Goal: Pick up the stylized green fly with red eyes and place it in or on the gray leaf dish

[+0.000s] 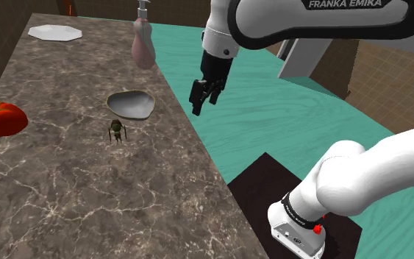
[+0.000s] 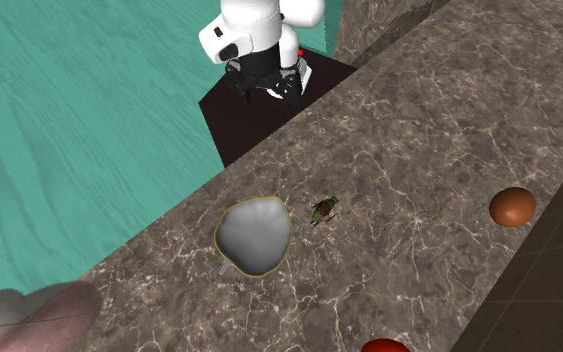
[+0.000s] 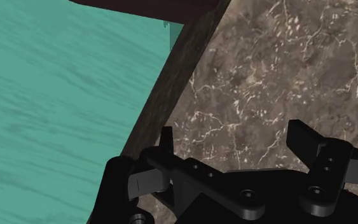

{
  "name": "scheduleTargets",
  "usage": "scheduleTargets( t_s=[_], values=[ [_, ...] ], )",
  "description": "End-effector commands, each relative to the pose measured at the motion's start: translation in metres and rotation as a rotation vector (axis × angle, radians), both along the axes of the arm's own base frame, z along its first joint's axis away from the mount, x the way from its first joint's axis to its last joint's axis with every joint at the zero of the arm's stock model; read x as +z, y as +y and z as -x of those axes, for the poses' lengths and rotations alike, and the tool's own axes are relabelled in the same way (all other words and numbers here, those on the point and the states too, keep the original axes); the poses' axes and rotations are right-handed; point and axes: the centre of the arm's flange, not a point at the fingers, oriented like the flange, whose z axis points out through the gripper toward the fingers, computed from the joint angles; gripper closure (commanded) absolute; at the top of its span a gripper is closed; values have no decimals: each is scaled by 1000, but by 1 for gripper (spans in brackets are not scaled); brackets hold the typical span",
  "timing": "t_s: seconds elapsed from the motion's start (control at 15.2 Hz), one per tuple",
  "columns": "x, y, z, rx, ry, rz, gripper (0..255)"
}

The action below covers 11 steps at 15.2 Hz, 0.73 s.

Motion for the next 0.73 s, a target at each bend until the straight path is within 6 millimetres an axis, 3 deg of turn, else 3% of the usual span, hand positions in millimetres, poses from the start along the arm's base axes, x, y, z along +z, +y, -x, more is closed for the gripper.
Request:
scheduleTargets(
  t_s=[0.0,0.66],
  values=[
    [-5,19,-12,7,-18,-4,0],
    [-28,128,-67,46,-101,-21,0]
  ],
)
